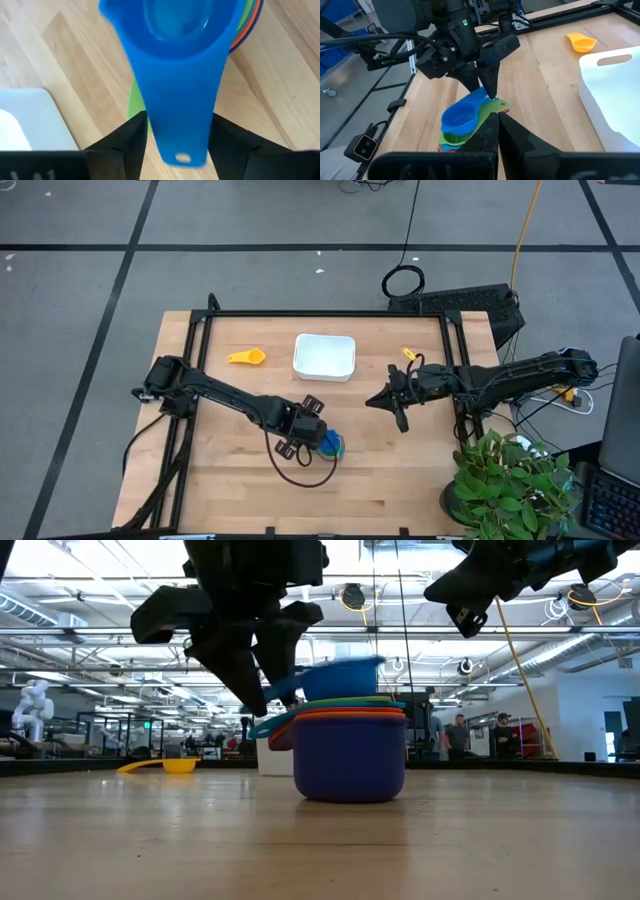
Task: Nest measuring cups in basket
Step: Stack the blue measuring cup on top of the green measuring cup, then stack the yellow measuring cup on top of the blue measuring cup
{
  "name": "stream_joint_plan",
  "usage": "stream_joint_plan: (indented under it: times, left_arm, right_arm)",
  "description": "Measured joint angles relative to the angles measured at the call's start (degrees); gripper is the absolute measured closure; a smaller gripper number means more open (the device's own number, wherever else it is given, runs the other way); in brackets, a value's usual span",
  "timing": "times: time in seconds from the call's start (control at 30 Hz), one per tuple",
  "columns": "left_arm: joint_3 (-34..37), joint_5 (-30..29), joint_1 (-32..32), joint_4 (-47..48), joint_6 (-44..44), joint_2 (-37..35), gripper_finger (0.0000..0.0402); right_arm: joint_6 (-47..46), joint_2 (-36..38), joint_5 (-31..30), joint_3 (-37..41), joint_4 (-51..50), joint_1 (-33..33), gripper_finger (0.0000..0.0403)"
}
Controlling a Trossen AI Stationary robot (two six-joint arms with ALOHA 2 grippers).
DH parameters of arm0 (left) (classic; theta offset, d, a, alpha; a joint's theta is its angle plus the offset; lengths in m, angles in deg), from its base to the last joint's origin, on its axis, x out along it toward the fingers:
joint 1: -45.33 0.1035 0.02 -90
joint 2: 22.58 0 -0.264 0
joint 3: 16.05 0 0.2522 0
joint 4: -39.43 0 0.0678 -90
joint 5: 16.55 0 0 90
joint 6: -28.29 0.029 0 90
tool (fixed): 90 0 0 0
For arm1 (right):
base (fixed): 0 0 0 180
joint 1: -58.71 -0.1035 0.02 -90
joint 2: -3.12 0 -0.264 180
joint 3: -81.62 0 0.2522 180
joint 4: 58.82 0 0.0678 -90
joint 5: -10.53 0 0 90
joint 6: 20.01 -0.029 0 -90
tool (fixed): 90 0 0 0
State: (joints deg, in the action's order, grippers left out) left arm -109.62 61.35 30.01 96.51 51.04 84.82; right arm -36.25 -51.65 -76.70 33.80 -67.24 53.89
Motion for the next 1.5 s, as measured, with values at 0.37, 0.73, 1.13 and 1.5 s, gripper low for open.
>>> stream_joint_plan:
  times: [0.37, 0.73, 1.13, 1.5]
  left_arm:
    - [-3.4, -0.6, -0.1, 1.0, 3.1, 0.0, 0.0247]
    - [-14.9, -7.2, 2.6, 22.7, -3.6, -4.5, 0.0192]
    - [9.8, -5.4, 27.1, 22.2, -2.7, -29.4, 0.0173]
    - [24.1, 2.3, 44.0, 15.6, 7.8, -29.2, 0.0157]
  right_arm:
    - [0.0, 0.0, 0.0, 0.0, 0.0, 0.0, 0.0403]
    - [0.3, 0.0, 0.0, 0.0, 0.0, 0.0, 0.0403]
    - [3.9, 0.0, -1.5, 0.0, 0.4, 0.0, 0.0403]
    - [3.6, 0.0, -1.5, 0.0, 0.2, -0.1, 0.0403]
